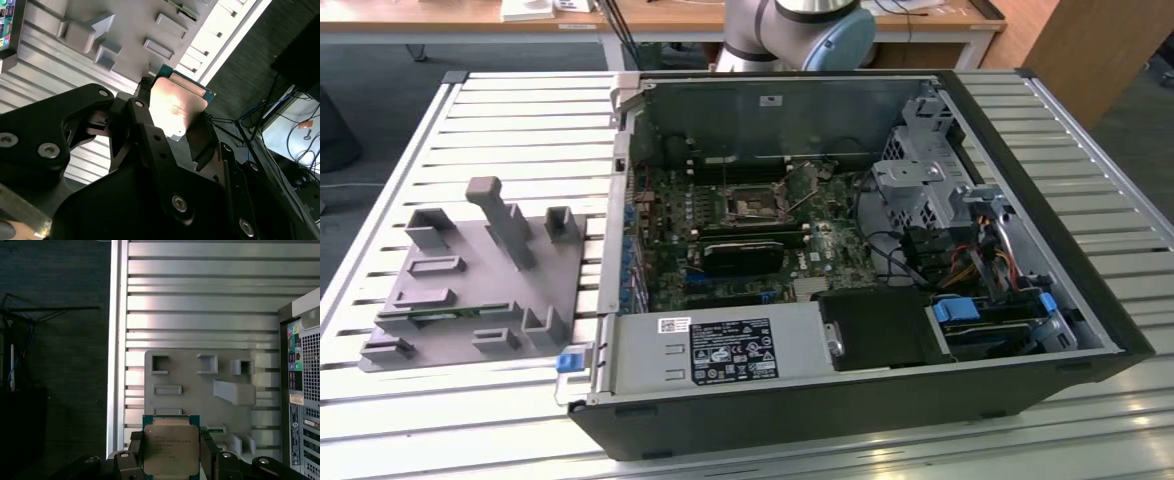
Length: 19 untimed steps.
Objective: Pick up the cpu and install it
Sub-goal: 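Pick up the cpu and move it towards the insertion slot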
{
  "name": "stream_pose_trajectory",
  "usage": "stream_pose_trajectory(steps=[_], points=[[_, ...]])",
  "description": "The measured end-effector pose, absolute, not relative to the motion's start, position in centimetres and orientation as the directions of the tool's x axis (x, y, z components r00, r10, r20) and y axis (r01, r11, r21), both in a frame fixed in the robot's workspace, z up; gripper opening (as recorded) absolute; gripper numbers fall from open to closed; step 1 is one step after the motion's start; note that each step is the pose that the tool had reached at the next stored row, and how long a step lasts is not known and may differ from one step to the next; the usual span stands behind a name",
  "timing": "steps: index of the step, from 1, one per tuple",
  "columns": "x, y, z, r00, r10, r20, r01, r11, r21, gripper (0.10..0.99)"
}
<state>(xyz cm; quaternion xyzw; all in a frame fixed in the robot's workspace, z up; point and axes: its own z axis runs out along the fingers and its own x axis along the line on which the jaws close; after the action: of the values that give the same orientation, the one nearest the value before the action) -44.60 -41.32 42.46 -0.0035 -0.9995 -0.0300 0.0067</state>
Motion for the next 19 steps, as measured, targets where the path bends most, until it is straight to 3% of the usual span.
stream_pose_trajectory(steps=[19], points=[[-44.6,-41.3,45.5,-1.000,0.007,0.014,0.007,0.998,0.060,0.537]])
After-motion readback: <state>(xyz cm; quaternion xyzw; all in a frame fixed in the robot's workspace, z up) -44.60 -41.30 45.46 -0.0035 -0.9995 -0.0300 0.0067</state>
